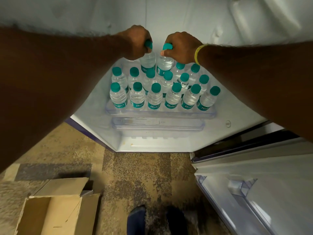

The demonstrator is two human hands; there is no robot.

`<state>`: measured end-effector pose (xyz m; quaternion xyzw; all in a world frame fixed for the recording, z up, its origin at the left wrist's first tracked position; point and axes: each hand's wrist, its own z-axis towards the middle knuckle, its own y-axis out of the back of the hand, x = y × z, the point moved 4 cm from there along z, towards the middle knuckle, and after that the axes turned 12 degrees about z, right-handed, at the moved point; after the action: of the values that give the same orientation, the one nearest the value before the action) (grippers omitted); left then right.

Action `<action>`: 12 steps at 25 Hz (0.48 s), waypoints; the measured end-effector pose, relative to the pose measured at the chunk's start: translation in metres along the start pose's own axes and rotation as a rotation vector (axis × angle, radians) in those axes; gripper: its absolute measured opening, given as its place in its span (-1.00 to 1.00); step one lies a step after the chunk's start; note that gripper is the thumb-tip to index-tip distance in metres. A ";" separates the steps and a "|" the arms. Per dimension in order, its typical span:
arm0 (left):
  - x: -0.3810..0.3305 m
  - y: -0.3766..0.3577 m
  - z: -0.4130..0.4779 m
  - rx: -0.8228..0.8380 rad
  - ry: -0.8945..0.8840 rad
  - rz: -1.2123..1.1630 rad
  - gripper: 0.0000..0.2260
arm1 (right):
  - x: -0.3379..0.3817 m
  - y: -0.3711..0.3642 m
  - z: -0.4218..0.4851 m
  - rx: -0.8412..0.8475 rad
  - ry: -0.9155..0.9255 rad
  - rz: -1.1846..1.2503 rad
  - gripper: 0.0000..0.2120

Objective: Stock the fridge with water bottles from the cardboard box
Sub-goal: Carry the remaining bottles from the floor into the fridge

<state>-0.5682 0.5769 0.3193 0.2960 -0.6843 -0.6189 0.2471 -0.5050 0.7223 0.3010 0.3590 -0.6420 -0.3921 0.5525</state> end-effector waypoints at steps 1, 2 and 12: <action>0.001 -0.004 0.001 0.011 0.001 -0.002 -0.68 | -0.003 -0.003 0.001 0.020 -0.009 0.000 -0.55; 0.001 -0.007 0.002 0.021 0.002 -0.002 -0.68 | -0.005 -0.007 0.002 0.035 -0.015 -0.008 -0.55; 0.005 -0.037 0.007 0.142 -0.030 -0.007 -0.70 | -0.015 -0.036 0.006 0.095 -0.055 -0.115 -0.54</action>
<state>-0.5726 0.5758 0.2817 0.3060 -0.7291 -0.5739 0.2132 -0.5083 0.7209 0.2614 0.4102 -0.6531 -0.4022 0.4934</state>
